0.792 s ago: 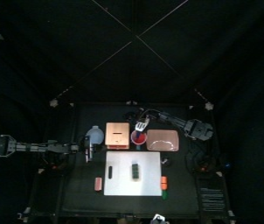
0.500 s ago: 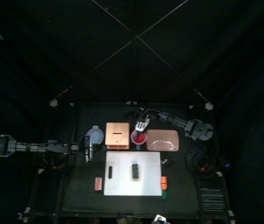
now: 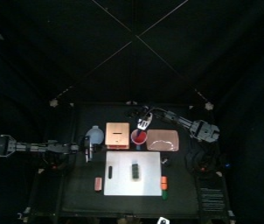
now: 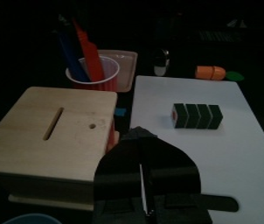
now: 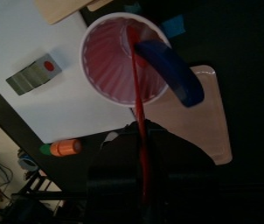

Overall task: Place sushi on board then cut the sushi with the knife then place the pieces on the plate
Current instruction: Grasp knife edge with left hand

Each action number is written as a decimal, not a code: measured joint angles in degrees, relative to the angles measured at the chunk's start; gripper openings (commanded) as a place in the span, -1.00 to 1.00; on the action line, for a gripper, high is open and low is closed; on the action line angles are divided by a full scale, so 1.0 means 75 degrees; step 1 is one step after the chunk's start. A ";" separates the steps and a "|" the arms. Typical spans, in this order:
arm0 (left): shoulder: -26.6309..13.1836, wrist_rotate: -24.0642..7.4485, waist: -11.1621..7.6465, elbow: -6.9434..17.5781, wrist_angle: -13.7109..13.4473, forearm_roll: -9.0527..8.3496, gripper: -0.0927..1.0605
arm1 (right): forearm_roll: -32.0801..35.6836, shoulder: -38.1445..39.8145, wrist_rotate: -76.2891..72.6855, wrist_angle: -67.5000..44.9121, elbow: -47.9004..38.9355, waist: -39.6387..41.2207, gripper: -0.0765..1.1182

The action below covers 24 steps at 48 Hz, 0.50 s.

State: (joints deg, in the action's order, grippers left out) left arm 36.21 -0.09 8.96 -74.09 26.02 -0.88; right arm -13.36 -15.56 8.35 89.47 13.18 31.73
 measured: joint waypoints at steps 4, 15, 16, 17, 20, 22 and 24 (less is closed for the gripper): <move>-0.0012 0.0000 0.0000 0.0000 0.0000 0.0012 -0.87 | 0.0000 0.0164 -0.0012 0.0035 0.0000 -0.0012 -0.33; -0.0012 0.0000 0.0000 0.0000 0.0000 0.0000 -0.87 | 0.0000 0.0750 -0.0023 0.0059 0.0000 0.0000 -0.33; 0.0000 0.0000 0.0000 0.0000 0.0000 0.0012 -0.87 | 0.0000 0.0820 -0.0023 0.0059 0.0000 0.0000 -0.33; 0.0000 0.0000 0.0000 0.0000 0.0000 0.0012 -0.87 | 0.0000 0.0879 -0.0023 0.0059 0.0000 0.0000 -0.33; 0.0000 0.0000 0.0000 0.0000 0.0000 0.0000 -0.87 | 0.0000 0.1090 -0.0035 0.0059 0.0000 0.0000 -0.33; 0.0000 0.0000 0.0000 0.0012 0.0000 0.0000 -0.87 | 0.0000 0.1242 -0.0023 0.0059 0.0000 0.0000 -0.33; 0.0000 0.0000 0.0000 0.0012 0.0000 0.0012 -0.87 | 0.0000 0.1418 -0.0023 0.0070 0.0000 0.0000 -0.33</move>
State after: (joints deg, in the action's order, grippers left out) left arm 36.21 -0.09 8.96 -74.00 26.02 -0.79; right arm -13.36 -4.92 8.17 90.00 13.18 31.73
